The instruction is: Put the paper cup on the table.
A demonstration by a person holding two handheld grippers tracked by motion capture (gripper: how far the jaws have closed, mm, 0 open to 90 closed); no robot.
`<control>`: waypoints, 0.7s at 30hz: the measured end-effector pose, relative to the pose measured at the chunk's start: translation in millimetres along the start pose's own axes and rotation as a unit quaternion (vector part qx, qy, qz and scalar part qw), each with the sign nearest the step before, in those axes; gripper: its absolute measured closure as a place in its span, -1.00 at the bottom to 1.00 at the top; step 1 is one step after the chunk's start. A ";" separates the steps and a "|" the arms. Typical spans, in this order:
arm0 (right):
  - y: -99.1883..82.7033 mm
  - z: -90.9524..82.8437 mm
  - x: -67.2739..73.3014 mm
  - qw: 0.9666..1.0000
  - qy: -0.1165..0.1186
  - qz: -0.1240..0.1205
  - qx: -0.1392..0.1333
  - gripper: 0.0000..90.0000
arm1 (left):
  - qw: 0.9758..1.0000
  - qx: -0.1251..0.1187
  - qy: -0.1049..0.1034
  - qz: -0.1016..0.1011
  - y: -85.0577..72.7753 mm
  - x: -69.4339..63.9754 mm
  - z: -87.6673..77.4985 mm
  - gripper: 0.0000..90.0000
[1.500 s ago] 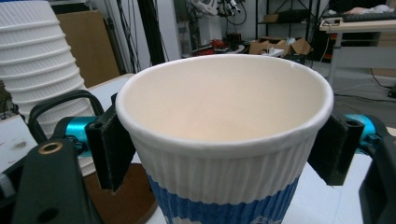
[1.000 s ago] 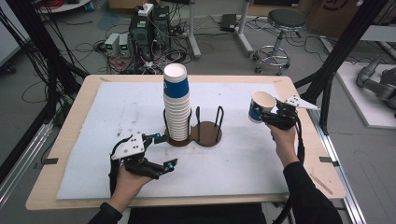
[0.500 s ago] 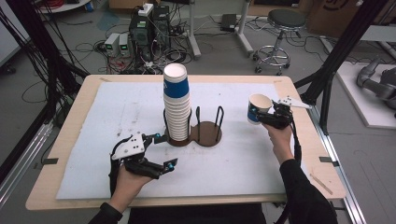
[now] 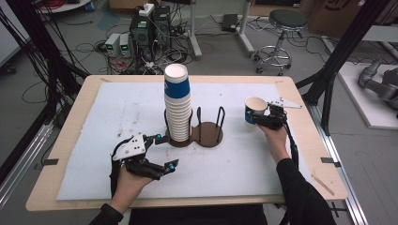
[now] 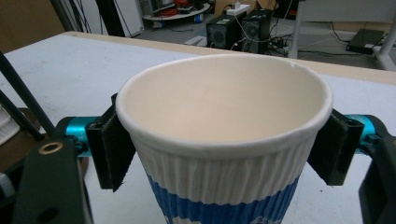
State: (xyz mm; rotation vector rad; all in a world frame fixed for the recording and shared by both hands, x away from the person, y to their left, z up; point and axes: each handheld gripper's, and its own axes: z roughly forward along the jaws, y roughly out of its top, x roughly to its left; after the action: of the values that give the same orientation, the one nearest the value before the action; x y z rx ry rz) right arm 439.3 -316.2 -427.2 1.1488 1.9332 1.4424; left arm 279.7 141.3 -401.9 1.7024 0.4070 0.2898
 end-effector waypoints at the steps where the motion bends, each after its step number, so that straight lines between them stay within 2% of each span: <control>1: -0.8 1.3 -0.2 1.000 0.000 0.000 0.003 -0.53 | 1.000 0.001 0.000 0.000 0.0 -0.1 0.0 -0.71; 8: -4.3 2.9 -2.1 1.000 -0.014 -0.006 0.017 -0.53 | 1.000 0.000 0.000 0.001 -0.1 0.3 -0.1 -0.71; 21: -7.2 -6.8 -0.1 0.999 -0.024 0.000 0.036 -0.58 | 1.000 0.005 -0.002 0.005 1.7 1.3 5.8 -0.71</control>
State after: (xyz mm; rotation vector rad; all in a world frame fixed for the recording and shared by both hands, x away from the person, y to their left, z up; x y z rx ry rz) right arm 431.6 -320.7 -431.6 1.2039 1.9663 1.3414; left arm 283.4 136.5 -401.2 1.7142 0.3974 0.2929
